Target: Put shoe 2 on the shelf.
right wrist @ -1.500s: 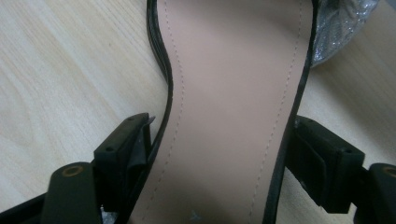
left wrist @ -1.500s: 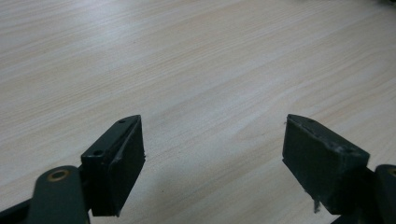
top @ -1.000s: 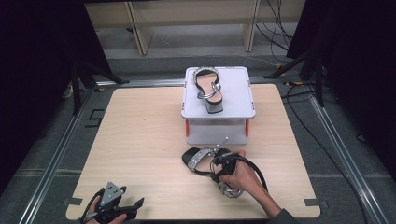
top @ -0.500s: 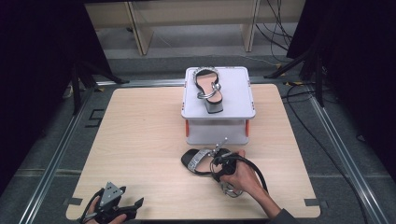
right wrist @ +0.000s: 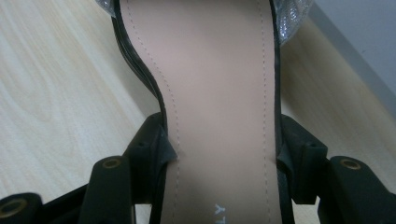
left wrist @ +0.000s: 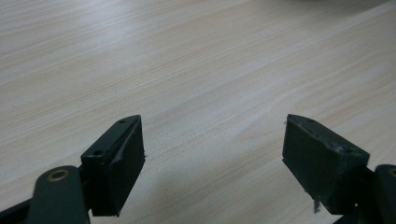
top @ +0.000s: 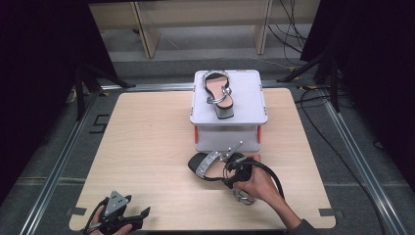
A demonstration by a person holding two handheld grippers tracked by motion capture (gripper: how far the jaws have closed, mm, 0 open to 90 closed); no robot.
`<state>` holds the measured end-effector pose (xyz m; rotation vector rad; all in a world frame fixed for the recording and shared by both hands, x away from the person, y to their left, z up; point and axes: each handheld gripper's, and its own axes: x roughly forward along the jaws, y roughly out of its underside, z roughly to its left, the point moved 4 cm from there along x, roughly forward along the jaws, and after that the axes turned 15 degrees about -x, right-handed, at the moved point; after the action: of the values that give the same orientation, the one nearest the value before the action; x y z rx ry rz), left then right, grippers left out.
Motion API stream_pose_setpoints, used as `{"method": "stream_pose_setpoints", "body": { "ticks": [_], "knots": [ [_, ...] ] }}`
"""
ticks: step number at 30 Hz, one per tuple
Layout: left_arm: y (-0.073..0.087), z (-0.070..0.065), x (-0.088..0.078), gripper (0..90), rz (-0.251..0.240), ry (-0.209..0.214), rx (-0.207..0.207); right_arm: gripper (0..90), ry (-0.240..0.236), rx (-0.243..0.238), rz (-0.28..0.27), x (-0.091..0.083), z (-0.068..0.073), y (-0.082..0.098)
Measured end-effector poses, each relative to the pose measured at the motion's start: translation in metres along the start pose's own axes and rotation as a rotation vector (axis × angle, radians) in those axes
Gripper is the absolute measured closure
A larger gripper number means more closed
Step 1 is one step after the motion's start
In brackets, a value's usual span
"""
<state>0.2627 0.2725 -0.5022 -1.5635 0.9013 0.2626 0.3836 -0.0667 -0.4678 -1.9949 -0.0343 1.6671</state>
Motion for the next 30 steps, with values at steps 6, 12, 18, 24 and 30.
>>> {"method": "stream_pose_setpoints", "body": {
  "ticks": [6, 12, 18, 24, 30],
  "knots": [
    [-0.001, 0.001, -0.001, 20.6, 0.002, -0.002, 0.005, 42.8, -0.026, -0.042, -0.046, -0.024, -0.001, -0.016],
    [-0.001, 0.002, -0.001, 20.6, 0.004, -0.001, 0.015, 42.8, -0.033, -0.076, -0.095, -0.060, -0.002, -0.044],
    [0.000, 0.002, 0.001, 20.6, 0.002, 0.000, 0.008, 42.8, -0.030, -0.095, -0.117, -0.082, -0.002, -0.067],
    [0.000, 0.002, 0.000, 20.6, 0.009, 0.001, 0.017, 42.8, -0.026, -0.111, -0.162, -0.101, -0.005, -0.091],
    [0.000, 0.002, 0.000, 20.6, 0.004, 0.000, 0.007, 42.8, -0.026, -0.099, -0.188, -0.119, -0.012, -0.109]
  ]
}}
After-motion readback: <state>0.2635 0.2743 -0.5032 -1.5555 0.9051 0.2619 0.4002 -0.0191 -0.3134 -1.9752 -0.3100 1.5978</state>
